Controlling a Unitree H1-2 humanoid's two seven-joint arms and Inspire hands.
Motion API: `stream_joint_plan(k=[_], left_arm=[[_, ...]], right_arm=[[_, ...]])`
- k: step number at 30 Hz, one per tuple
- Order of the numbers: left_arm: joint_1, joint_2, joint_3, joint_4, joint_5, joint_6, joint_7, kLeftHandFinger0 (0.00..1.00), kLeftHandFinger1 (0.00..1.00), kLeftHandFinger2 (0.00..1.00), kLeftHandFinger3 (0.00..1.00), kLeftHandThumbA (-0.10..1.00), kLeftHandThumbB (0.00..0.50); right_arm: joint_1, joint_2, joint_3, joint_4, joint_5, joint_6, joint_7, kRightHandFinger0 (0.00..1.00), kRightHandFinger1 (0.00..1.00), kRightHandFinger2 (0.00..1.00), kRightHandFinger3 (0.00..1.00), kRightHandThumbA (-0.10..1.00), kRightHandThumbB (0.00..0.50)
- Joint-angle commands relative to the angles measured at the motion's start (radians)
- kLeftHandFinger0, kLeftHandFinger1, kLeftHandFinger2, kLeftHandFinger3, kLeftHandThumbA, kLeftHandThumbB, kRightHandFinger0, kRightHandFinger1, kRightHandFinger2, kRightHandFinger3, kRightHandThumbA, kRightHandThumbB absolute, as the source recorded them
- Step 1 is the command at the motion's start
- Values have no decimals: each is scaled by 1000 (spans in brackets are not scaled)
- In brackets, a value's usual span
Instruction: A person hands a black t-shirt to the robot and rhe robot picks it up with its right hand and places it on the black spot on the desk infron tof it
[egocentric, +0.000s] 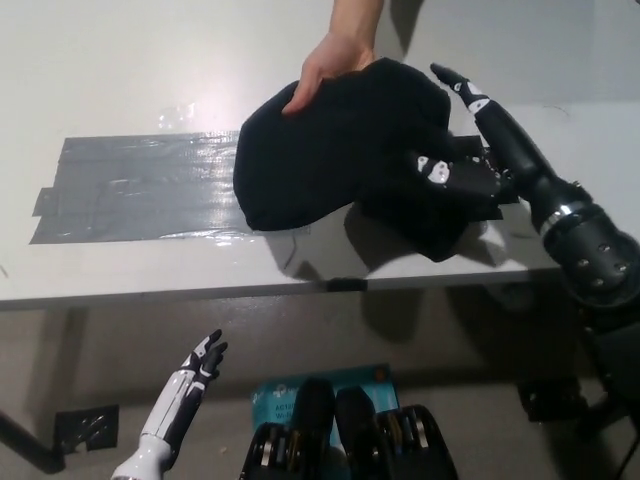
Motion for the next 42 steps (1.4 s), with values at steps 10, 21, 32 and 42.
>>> stream_joint_plan(k=[10, 21, 32, 42], left_arm=[[-49, 26, 5, -23, 8, -3, -23, 998, 1000, 1000, 1000, 1000, 500], [-48, 20, -3, -24, 11, 7, -21, 963, 1000, 1000, 1000, 1000, 497], [-53, 17, 4, -20, -3, 8, -25, 936, 1000, 1000, 1000, 1000, 500], [-58, 19, 1, -22, 2, 1, -25, 880, 1000, 1000, 1000, 1000, 500]], right_arm=[[-122, -113, -64, -117, 316, 153, 350, 1000, 1000, 1000, 1000, 690, 500], [-114, -138, -81, -144, 252, 127, 316, 1000, 1000, 1000, 1000, 751, 500], [-130, -98, -7, -62, 31, 139, 170, 1000, 1000, 1000, 1000, 739, 500], [-194, 15, 19, 112, -122, 108, -41, 1000, 1000, 1000, 1000, 781, 500]])
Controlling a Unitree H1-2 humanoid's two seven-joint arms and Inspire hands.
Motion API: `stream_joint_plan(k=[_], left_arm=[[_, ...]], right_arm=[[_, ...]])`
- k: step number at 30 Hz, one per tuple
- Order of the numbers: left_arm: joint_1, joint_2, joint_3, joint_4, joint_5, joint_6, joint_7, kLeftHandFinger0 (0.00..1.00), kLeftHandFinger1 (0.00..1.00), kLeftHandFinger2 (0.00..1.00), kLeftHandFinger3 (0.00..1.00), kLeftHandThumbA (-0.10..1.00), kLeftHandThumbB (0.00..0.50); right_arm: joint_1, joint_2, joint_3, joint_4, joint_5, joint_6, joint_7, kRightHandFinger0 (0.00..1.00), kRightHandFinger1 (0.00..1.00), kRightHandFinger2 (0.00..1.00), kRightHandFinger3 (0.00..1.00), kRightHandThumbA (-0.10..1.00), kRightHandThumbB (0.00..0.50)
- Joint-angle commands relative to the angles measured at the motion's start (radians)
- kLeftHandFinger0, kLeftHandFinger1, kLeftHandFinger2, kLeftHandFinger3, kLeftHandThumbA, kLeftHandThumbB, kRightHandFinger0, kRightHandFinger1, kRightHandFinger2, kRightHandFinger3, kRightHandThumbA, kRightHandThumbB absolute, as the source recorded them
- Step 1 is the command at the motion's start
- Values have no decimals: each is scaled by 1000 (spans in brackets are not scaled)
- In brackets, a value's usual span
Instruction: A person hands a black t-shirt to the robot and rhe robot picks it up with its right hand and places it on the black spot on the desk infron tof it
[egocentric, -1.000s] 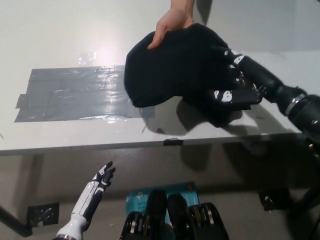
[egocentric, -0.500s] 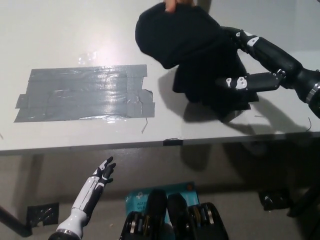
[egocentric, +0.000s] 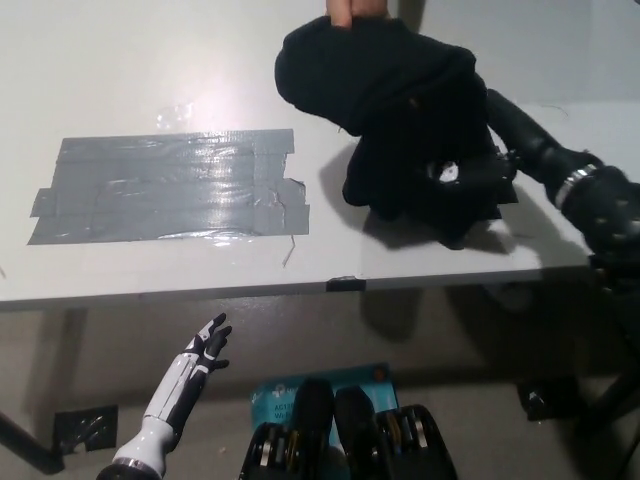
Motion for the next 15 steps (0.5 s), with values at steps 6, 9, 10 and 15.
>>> stream_joint_plan(k=[6, 9, 10, 15], left_arm=[[-25, 18, -5, -24, 16, -23, -13, 832, 1000, 1000, 1000, 1000, 498], [-23, 17, -10, -26, 18, -27, -16, 820, 1000, 1000, 1000, 1000, 492], [-25, 18, -11, -25, 21, -28, -16, 811, 1000, 1000, 1000, 1000, 490], [-36, 24, -12, -28, 21, -23, -22, 790, 1000, 1000, 1000, 1000, 500]], right_arm=[[-142, 109, -39, 120, -118, -54, -259, 1000, 1000, 1000, 1000, 738, 500], [-154, 196, -121, 210, -116, -180, -508, 947, 1000, 1000, 1000, 511, 495], [-158, 204, -127, 224, -124, -196, -545, 663, 736, 801, 851, 444, 440], [-157, 253, -169, 263, -133, -377, -735, 0, 185, 592, 740, -100, 145]])
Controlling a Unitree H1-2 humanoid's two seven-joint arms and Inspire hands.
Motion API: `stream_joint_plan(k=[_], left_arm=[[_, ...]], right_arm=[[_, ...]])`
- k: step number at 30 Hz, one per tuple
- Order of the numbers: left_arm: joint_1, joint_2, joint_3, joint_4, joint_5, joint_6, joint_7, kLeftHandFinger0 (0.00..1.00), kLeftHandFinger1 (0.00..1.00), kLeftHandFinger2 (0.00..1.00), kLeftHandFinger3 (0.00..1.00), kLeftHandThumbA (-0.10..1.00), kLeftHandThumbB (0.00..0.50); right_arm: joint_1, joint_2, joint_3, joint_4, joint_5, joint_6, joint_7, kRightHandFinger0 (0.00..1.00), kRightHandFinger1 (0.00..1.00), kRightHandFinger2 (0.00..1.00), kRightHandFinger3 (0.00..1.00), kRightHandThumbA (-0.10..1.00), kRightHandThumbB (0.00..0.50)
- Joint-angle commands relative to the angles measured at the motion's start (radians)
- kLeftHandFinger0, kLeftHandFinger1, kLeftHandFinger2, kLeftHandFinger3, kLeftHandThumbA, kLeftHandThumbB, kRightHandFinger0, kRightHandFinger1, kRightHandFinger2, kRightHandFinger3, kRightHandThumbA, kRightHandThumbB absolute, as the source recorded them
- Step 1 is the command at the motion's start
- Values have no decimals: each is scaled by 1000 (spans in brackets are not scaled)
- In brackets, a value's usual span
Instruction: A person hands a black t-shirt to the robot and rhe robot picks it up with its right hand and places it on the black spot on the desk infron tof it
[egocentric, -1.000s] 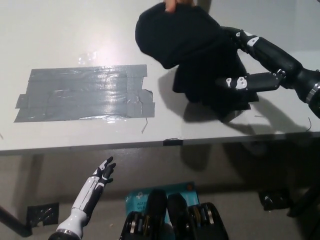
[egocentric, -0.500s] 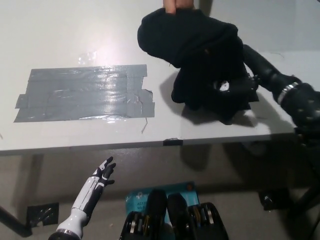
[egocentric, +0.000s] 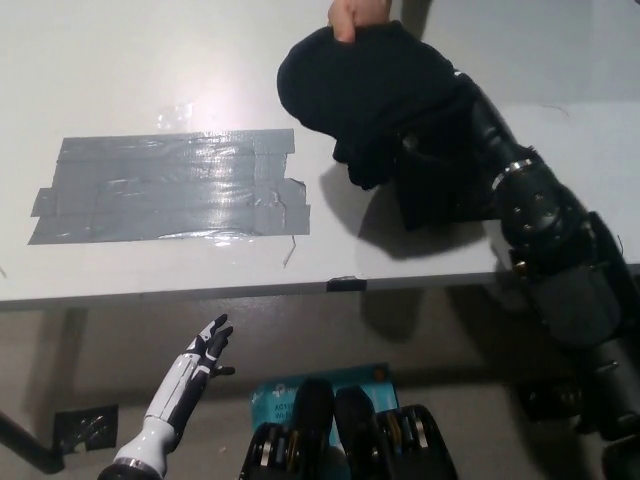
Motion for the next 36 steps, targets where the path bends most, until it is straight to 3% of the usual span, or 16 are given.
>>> stream_joint_plan(k=[1, 2, 3, 10, 16, 19, 28, 36], left_arm=[[-35, 25, -9, -30, 18, -26, -22, 783, 1000, 1000, 1000, 1000, 500], [-37, 27, -12, -26, 24, -34, -21, 770, 1000, 1000, 1000, 1000, 500], [-38, 28, -13, -25, 26, -38, -21, 751, 1000, 1000, 1000, 1000, 500], [-39, 28, -12, -23, 18, -46, -25, 742, 1000, 1000, 1000, 1000, 492], [-39, 31, -13, -10, 18, -59, -25, 742, 1000, 1000, 1000, 1000, 472], [-28, 29, -10, -11, 7, -57, -27, 739, 1000, 1000, 1000, 1000, 474], [-23, 30, -15, -18, 23, -48, -20, 710, 1000, 1000, 1000, 1000, 474], [-22, 27, -15, -21, 22, -45, -22, 661, 951, 1000, 1000, 1000, 487]], right_arm=[[-102, 81, -115, 42, -53, -333, -472, 0, 229, 661, 809, -100, 142], [-98, 82, -118, 30, -55, -338, -476, 0, 288, 742, 883, -100, 136], [-95, 82, -122, 20, -53, -343, -474, 0, 318, 780, 894, -100, 131], [-87, 80, -154, -43, -26, -371, -451, 63, 472, 879, 979, -100, 93], [-80, 57, -185, -120, -27, -372, -440, 67, 467, 876, 950, -100, 102], [-83, 34, -211, -111, -20, -378, -445, 2, 356, 786, 831, -100, 146], [-114, -33, -225, 4, -44, -337, -442, 27, 433, 892, 913, -100, 164], [-147, -50, -151, 273, -85, -484, -522, 0, 406, 822, 855, -100, 186]])
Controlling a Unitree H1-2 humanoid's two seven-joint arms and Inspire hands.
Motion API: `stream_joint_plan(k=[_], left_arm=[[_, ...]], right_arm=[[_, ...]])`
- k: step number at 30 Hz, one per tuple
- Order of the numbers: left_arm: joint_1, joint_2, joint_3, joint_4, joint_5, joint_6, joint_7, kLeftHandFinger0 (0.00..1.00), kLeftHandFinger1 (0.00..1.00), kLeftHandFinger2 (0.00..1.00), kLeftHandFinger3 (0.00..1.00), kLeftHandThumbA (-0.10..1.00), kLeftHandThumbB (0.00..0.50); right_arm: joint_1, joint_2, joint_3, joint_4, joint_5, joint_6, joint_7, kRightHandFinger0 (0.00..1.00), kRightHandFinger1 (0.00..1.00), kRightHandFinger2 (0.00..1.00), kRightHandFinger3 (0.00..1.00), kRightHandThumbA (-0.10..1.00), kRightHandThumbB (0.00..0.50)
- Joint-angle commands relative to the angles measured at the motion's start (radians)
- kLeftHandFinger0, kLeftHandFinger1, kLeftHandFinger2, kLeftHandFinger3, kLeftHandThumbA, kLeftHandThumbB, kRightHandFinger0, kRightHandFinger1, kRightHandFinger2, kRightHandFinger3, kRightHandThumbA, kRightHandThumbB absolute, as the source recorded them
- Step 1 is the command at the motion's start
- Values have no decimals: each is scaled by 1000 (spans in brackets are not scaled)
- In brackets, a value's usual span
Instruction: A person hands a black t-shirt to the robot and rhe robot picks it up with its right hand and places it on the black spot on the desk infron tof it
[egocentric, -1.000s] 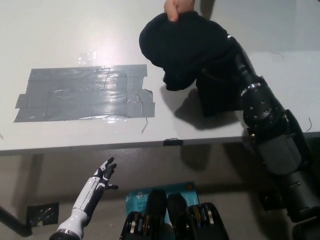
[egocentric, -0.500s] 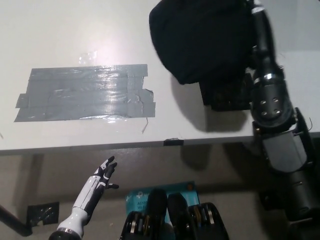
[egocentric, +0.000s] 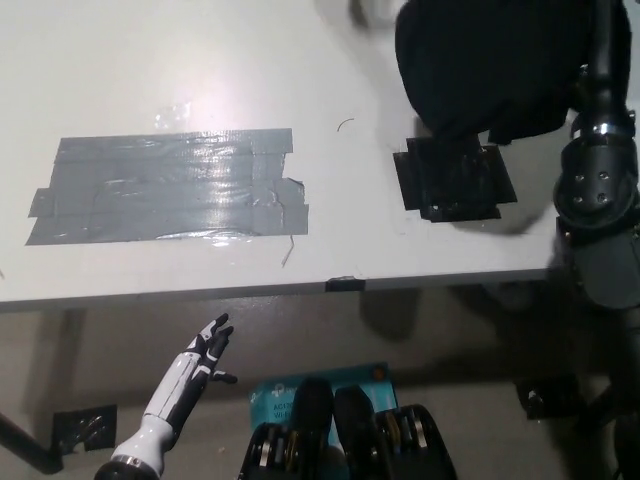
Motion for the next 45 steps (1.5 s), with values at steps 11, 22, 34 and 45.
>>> stream_joint_plan(k=[11, 22, 34, 45], left_arm=[[-21, 13, -23, -39, 36, -16, -16, 636, 896, 1000, 1000, 1000, 488], [-49, 27, -25, -49, 44, -6, -20, 584, 863, 1000, 1000, 1000, 473], [-52, 35, -14, -57, 32, 11, -24, 584, 855, 1000, 1000, 1000, 469], [-63, 33, -17, -39, 37, -1, -21, 569, 853, 1000, 1000, 1000, 450]], right_arm=[[-101, 33, 211, 270, -103, -53, 16, 54, 498, 968, 1000, -100, 164], [-86, -143, 494, -73, -141, 268, 775, 1000, 1000, 1000, 1000, 127, 327], [-168, -460, 502, -585, 118, 430, 1190, 1000, 1000, 1000, 1000, 481, 500], [-234, -717, 131, -888, 714, 558, 1195, 1000, 1000, 1000, 1000, 449, 500]])
